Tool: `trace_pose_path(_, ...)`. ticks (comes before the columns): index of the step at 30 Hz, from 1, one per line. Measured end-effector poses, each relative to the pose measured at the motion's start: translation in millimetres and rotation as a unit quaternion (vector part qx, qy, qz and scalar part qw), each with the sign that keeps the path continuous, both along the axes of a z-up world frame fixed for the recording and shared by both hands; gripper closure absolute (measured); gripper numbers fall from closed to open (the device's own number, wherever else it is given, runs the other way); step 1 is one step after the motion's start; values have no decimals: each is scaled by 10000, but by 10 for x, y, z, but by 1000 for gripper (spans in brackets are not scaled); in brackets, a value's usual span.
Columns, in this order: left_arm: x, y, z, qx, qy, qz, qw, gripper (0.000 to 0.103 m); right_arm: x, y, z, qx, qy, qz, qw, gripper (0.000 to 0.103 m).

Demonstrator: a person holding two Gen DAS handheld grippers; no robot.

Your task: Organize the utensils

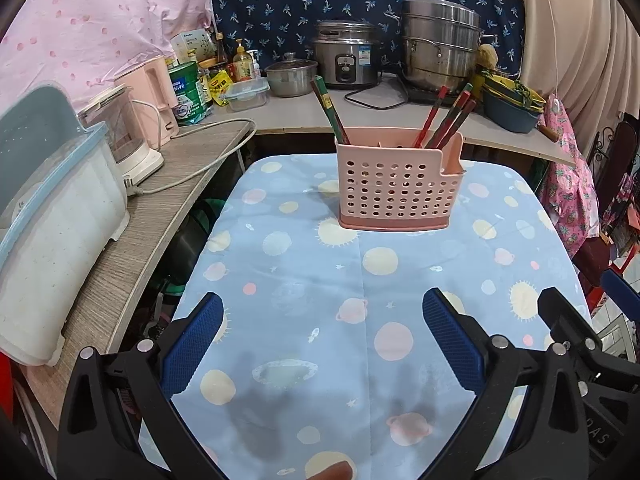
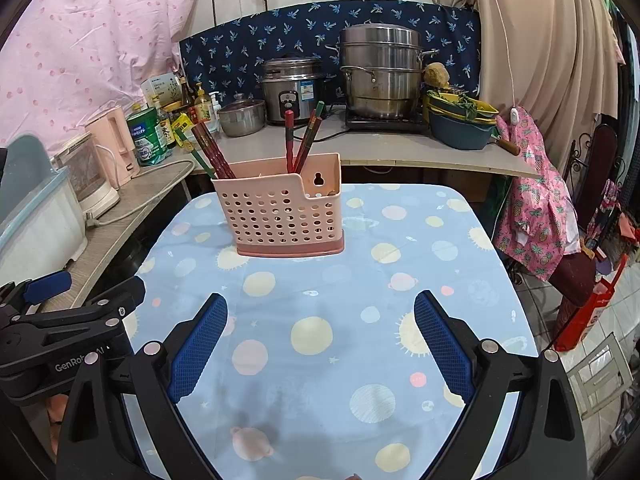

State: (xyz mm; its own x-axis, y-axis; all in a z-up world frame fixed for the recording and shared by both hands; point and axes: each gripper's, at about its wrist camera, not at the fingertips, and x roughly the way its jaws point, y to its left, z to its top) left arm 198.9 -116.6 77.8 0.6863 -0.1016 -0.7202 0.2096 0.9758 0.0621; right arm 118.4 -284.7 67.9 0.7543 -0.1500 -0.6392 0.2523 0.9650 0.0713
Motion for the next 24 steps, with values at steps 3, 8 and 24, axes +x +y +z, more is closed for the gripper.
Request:
trace_pose_path(3,31,-8,-13,11,19,18,10000,8,30,-14,-22,17,23,-7,10000,12)
trace_pose_path(8,86,-18,-36,26,54,53,10000,8,79,-24,-58,44,66,-9,10000,12)
trace_pose_path(24,237,-45,-146,72,184,102,9998,7,253,-76,-157,83,191,-22,9998,12)
